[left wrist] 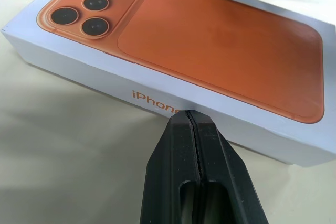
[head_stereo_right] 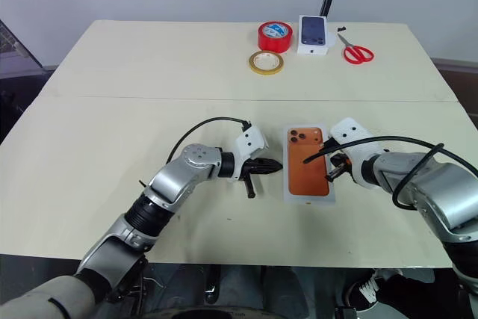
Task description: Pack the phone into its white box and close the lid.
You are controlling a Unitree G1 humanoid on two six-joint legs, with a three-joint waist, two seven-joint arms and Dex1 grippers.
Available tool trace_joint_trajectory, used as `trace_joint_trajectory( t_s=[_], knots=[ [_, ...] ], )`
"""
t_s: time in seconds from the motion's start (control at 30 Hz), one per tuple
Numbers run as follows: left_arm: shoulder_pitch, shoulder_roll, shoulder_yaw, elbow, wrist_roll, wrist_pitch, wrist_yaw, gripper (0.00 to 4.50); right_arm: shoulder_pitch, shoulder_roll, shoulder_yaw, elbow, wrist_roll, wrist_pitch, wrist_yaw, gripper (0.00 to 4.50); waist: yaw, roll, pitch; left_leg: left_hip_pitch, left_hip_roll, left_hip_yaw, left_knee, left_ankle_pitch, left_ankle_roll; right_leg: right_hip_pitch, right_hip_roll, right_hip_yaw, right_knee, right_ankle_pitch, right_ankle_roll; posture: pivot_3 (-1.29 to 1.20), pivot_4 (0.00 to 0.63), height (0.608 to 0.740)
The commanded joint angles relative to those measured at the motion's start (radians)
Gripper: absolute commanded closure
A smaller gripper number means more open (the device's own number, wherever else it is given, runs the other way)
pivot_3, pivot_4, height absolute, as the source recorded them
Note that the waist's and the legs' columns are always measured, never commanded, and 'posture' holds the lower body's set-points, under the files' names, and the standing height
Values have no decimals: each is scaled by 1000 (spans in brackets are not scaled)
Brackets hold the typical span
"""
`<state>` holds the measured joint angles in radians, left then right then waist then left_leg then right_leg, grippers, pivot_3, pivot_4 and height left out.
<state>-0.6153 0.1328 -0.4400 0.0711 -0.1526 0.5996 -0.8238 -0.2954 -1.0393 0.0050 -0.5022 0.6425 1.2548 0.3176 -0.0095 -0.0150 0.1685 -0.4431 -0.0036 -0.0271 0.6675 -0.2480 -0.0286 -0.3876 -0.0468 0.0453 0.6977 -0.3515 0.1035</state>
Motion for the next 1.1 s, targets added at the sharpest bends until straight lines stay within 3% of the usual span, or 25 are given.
trace_joint_trajectory(
  t_s=[0.03, 0.7, 0.93, 1.1],
  knots=[
    [-19, -22, 6, -44, -18, -17, -4, 4500, 1, 12, -36, -34, -19, -1, 20, 4439, 0, 0, 0, 0, 0, 0, 0, 0, 0, 0, 0, 0, 0, 0, 0, 0, 150, 709],
    [-11, -24, 24, -27, -11, -9, 13, 4500, 41, -4, -63, -44, -112, -4, 85, 4439, 1, 0, 0, 0, 0, 0, 0, 0, 0, 0, 0, 0, 0, 0, 0, 0, 150, 709],
    [-50, -33, 129, -24, -63, 24, 55, 4500, 101, -73, -204, -93, -71, -46, 227, 4439, 0, 0, 0, 0, 0, 0, 0, 0, 0, 0, 0, 0, 0, 0, 0, 0, 150, 709],
    [-112, -83, 84, 29, -27, -7, 69, 4500, 166, -67, -255, -180, -12, -64, 323, 4439, 8, 0, 0, 0, -1, 0, 1, 0, 0, 1, 0, -1, 0, 0, 0, 0, 150, 709]
  ],
)
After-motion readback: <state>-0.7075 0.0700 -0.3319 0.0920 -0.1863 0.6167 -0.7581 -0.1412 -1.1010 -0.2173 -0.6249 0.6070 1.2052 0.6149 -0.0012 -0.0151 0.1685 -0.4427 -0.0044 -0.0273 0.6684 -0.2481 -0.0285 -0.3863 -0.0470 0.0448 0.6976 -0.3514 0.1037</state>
